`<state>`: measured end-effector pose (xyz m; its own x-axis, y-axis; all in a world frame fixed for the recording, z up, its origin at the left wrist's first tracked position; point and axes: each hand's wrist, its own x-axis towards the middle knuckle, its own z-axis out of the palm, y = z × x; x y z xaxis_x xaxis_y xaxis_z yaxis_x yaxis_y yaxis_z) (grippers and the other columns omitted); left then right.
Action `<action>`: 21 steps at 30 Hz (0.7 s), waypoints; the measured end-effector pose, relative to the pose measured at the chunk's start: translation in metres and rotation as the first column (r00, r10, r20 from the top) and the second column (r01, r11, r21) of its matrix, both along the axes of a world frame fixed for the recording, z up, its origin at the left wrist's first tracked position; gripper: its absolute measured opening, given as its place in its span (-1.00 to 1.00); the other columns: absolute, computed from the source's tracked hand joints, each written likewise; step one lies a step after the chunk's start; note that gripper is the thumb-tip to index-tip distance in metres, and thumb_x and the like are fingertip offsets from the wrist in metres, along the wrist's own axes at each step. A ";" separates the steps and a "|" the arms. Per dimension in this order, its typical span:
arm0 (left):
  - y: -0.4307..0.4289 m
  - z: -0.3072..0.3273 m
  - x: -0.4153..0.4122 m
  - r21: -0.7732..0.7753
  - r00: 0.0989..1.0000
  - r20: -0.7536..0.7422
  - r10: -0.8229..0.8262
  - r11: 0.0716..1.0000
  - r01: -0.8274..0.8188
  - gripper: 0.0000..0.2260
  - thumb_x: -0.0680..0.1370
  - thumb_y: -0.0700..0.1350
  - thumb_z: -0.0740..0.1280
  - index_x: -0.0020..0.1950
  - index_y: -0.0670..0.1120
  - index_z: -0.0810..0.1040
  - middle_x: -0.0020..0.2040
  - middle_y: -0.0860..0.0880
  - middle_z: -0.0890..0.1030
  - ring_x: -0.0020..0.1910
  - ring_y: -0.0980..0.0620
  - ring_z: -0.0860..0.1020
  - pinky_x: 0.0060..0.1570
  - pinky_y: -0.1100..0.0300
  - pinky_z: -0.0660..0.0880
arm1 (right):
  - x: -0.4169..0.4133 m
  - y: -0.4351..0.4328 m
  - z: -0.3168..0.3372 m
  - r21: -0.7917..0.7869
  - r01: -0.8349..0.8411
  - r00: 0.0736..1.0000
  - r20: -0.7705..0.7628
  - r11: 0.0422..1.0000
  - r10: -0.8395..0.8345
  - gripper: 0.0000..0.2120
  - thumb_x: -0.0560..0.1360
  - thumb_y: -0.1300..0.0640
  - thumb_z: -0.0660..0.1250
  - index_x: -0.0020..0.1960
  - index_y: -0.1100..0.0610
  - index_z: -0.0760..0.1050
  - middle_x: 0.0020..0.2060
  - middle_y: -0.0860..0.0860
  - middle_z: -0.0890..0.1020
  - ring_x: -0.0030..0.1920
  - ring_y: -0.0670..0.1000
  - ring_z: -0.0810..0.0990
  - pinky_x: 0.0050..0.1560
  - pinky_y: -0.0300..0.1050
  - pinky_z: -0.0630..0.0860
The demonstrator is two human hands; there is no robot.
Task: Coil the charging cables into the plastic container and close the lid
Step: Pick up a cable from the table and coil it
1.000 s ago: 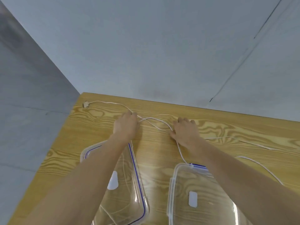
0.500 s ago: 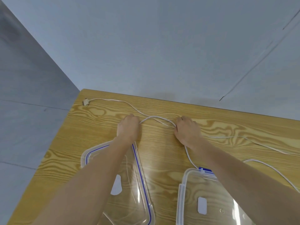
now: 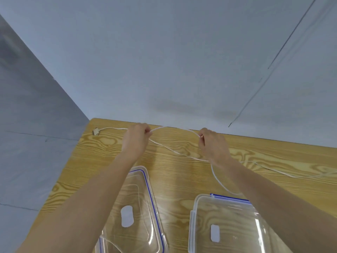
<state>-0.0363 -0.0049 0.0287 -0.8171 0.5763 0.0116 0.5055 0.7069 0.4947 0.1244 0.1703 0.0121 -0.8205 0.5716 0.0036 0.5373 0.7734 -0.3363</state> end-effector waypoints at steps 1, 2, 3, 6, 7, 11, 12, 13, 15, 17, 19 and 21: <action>0.001 0.008 0.002 0.021 1.000 -0.020 0.002 1.000 -0.001 -0.88 0.54 -0.15 0.33 -0.05 -0.17 0.62 -0.10 -0.13 0.65 -0.09 -0.14 0.58 -0.17 0.08 0.44 | 0.004 0.002 0.007 -0.015 0.001 1.000 -0.018 1.000 -0.001 -0.81 0.57 0.21 0.12 0.08 0.20 0.48 -0.08 0.10 0.62 -0.07 0.17 0.57 -0.09 0.01 0.41; 0.002 0.015 0.003 0.045 0.999 -0.043 -0.001 0.999 0.003 -0.88 0.54 -0.15 0.33 -0.05 -0.18 0.63 -0.09 -0.13 0.65 -0.08 -0.14 0.58 -0.16 0.09 0.44 | 0.009 0.004 0.014 -0.036 -0.001 1.000 -0.028 0.999 0.000 -0.79 0.57 0.21 0.12 0.09 0.20 0.50 -0.05 0.10 0.62 -0.05 0.15 0.56 -0.10 0.01 0.44; 0.002 0.022 0.005 0.069 0.998 -0.063 -0.006 0.998 0.010 -0.87 0.53 -0.15 0.34 -0.05 -0.19 0.63 -0.09 -0.14 0.65 -0.08 -0.14 0.59 -0.14 0.08 0.45 | 0.014 0.006 0.020 -0.059 -0.006 0.999 -0.037 0.998 0.004 -0.78 0.58 0.20 0.13 0.10 0.20 0.52 -0.03 0.10 0.61 -0.04 0.14 0.56 -0.10 0.00 0.45; 0.005 0.047 0.012 0.126 0.993 -0.119 -0.017 0.992 0.032 -0.88 0.52 -0.16 0.36 -0.07 -0.20 0.64 -0.11 -0.15 0.66 -0.10 -0.14 0.59 -0.09 0.05 0.48 | 0.031 0.010 0.038 -0.132 -0.017 0.998 -0.067 0.991 0.009 -0.80 0.57 0.20 0.17 0.08 0.21 0.53 -0.05 0.09 0.57 -0.06 0.12 0.54 -0.13 -0.05 0.42; 0.005 0.055 0.014 0.144 0.990 -0.138 -0.011 0.989 0.031 -0.88 0.52 -0.16 0.36 -0.08 -0.19 0.64 -0.12 -0.14 0.66 -0.12 -0.13 0.59 -0.09 0.04 0.49 | 0.036 0.011 0.042 -0.158 -0.017 0.998 -0.069 0.987 0.006 -0.82 0.55 0.20 0.18 0.04 0.21 0.54 -0.08 0.09 0.57 -0.08 0.12 0.53 -0.13 -0.04 0.41; 0.005 0.083 0.026 0.186 0.983 -0.179 0.040 0.982 -0.006 -0.90 0.52 -0.15 0.37 -0.10 -0.17 0.64 -0.16 -0.10 0.66 -0.17 -0.08 0.59 -0.15 0.11 0.44 | 0.057 0.013 0.052 -0.247 0.059 0.996 -0.052 0.967 -0.075 -0.91 0.53 0.21 0.23 -0.13 0.17 0.48 -0.23 0.07 0.59 -0.22 0.08 0.51 -0.20 -0.08 0.39; 0.005 0.090 0.031 0.195 0.982 -0.182 0.050 0.981 -0.014 -0.90 0.52 -0.16 0.37 -0.10 -0.17 0.64 -0.18 -0.09 0.66 -0.17 -0.07 0.59 -0.16 0.14 0.41 | 0.063 0.013 0.056 -0.287 0.098 0.989 -0.074 0.953 -0.124 -0.91 0.54 0.20 0.24 -0.15 0.14 0.46 -0.26 0.05 0.59 -0.25 0.06 0.51 -0.25 -0.15 0.38; 0.005 0.096 0.037 0.203 0.984 -0.171 0.058 0.979 -0.023 -0.90 0.52 -0.16 0.37 -0.10 -0.18 0.64 -0.20 -0.08 0.65 -0.18 -0.07 0.59 -0.18 0.18 0.38 | 0.067 0.011 0.058 -0.351 0.129 0.977 -0.115 0.927 -0.179 -0.89 0.55 0.20 0.24 -0.16 0.13 0.45 -0.30 0.04 0.58 -0.28 0.03 0.51 -0.31 -0.23 0.37; 0.005 0.106 0.052 0.237 0.995 -0.079 0.067 0.970 -0.047 -0.91 0.51 -0.17 0.37 -0.12 -0.18 0.63 -0.29 -0.02 0.60 -0.22 -0.04 0.57 -0.27 0.32 0.34 | 0.076 0.007 0.070 -0.520 0.147 0.923 -0.234 0.841 -0.306 -0.87 0.56 0.24 0.22 -0.16 0.18 0.47 -0.36 0.06 0.55 -0.40 -0.07 0.50 -0.41 -0.37 0.36; 0.005 0.114 0.074 0.309 0.994 0.091 0.068 0.946 -0.093 -0.92 0.50 -0.18 0.37 -0.17 -0.16 0.60 -0.35 0.03 0.56 -0.29 0.03 0.55 -0.36 0.40 0.37 | 0.085 0.001 0.089 -0.664 0.091 0.840 -0.350 0.742 -0.416 -0.87 0.56 0.29 0.21 -0.14 0.25 0.47 -0.39 0.11 0.53 -0.48 -0.10 0.47 -0.44 -0.35 0.41; 0.005 0.117 0.095 0.402 0.958 0.282 0.044 0.902 -0.160 -0.93 0.49 -0.18 0.38 -0.18 -0.15 0.60 -0.35 -0.01 0.60 -0.33 0.02 0.57 -0.26 0.27 0.48 | 0.094 -0.002 0.108 -0.759 -0.010 0.770 -0.421 0.651 -0.480 -0.88 0.58 0.28 0.21 -0.09 0.29 0.47 -0.38 0.14 0.52 -0.48 -0.03 0.47 -0.46 -0.21 0.44; 0.006 0.121 0.118 0.502 0.885 0.464 -0.034 0.834 -0.231 -0.94 0.51 -0.20 0.37 -0.14 -0.17 0.61 -0.33 -0.09 0.62 -0.36 0.00 0.58 -0.23 0.14 0.55 | 0.104 -0.004 0.124 -0.786 -0.080 0.730 -0.466 0.614 -0.501 -0.86 0.58 0.25 0.22 -0.04 0.33 0.47 -0.38 0.11 0.53 -0.50 -0.01 0.44 -0.50 -0.19 0.37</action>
<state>0.0817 0.0012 0.1498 -0.8613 0.5015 -0.0812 0.0847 0.2994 0.9504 0.2288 0.1659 0.1356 -0.6419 0.7640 -0.0655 0.1018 0.0002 -0.9948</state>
